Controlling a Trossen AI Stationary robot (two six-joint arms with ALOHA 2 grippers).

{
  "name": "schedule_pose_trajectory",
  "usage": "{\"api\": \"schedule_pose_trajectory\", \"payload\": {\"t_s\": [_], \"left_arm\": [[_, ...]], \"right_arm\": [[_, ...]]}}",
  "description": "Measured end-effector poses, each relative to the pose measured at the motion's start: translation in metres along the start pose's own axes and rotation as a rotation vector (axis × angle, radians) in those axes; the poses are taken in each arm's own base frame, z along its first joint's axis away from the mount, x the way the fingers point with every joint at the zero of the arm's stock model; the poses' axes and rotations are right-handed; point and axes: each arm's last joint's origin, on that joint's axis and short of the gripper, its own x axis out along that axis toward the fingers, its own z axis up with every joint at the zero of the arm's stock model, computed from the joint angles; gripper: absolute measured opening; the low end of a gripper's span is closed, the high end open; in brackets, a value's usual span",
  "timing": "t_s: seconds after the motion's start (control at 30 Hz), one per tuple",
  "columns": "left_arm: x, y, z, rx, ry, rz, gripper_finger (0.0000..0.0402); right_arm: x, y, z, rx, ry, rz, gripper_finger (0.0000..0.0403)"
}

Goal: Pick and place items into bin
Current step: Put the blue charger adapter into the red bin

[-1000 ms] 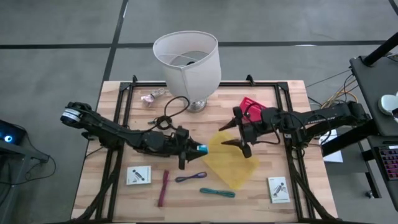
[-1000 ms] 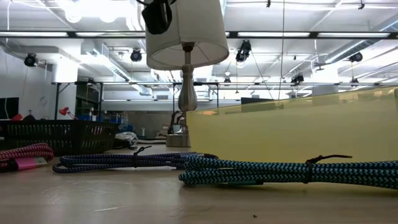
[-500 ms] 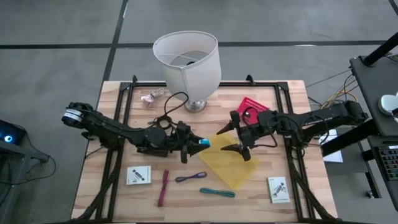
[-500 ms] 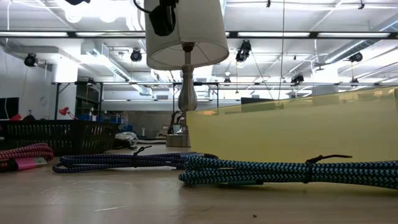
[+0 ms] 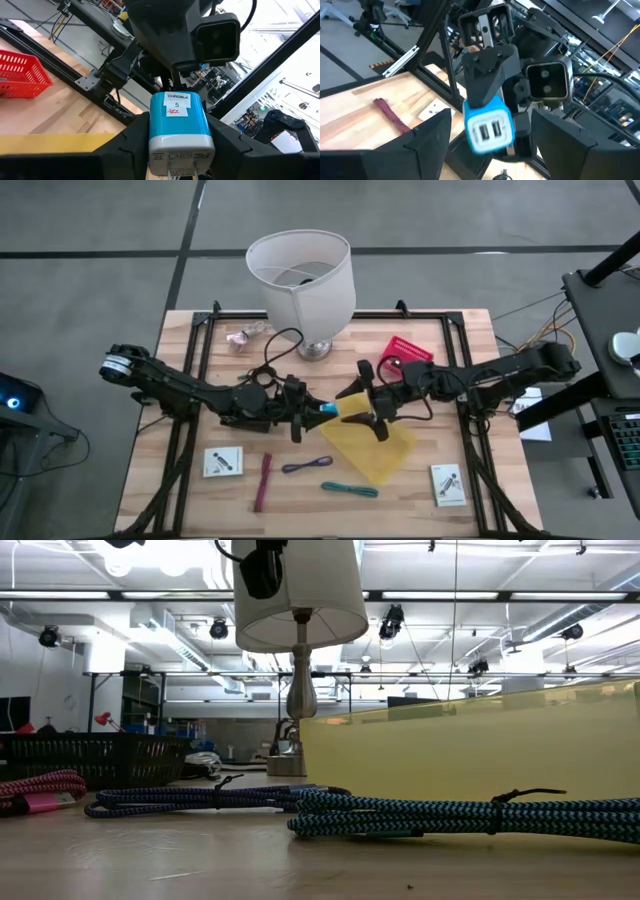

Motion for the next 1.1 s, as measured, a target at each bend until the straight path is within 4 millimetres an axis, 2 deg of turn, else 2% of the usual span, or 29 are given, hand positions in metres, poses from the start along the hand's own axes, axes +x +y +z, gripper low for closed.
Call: {"api": "schedule_pose_trajectory", "payload": {"t_s": [0.2, 0.37, 0.47, 0.67, 0.9, 1.1], "left_arm": [[0.0, 0.0, 0.0, 0.0, 0.004, -0.005, 0.0133], [0.0, -0.001, 0.0, -0.001, 0.005, -0.009, 0.0133], [-0.001, -0.002, 0.001, -0.002, 0.012, -0.022, 0.0133], [-0.001, -0.002, 0.001, -0.003, 0.008, -0.026, 0.0133], [-0.001, -0.002, 0.001, -0.002, 0.016, -0.025, 0.0133], [-0.001, -0.002, 0.001, -0.004, 0.02, -0.03, 0.0133]], "right_arm": [[0.021, -0.006, 0.005, -0.005, 0.007, 0.007, 0.0256], [0.032, -0.008, 0.006, 0.005, 0.129, 0.084, 0.0251], [0.031, -0.011, 0.011, -0.005, 0.192, 0.126, 0.0246], [0.028, -0.02, 0.024, 0.008, 0.187, 0.121, 0.0226], [0.029, -0.015, 0.018, 0.015, 0.211, 0.137, 0.0203], [0.028, -0.014, 0.023, 0.022, 0.197, 0.137, 0.0166]]}}
